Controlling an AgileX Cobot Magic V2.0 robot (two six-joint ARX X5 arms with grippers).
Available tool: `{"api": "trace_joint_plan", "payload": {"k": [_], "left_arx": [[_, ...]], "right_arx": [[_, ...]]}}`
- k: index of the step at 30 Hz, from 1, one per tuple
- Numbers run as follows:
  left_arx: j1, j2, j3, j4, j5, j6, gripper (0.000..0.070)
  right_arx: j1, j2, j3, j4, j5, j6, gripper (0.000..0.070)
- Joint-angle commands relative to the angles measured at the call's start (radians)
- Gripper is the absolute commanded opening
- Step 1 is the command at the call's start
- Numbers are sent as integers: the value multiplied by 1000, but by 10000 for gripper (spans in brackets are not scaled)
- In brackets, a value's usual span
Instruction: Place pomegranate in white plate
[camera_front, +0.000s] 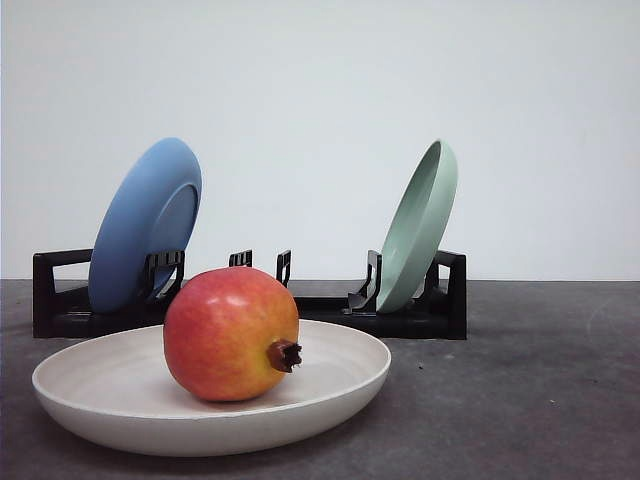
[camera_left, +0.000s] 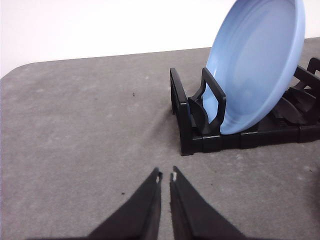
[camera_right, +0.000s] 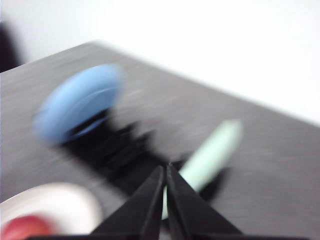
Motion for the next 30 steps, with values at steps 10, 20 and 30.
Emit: {"api": "trace_joint_plan", "payload": {"k": [10,20,30], "left_arx": [[-1,-2,-10,-5,-2,-8,28],[-1,-2,-10,-5,-2,-7,28],[-1,-2,-10,-5,-2,-8,28]], "right_arx": [[-330,-335,-412,341,12,-45,2],[-358,-596,-689,370,38,-64,2],[-357,-701,-803,288,39,-67,2]]}}
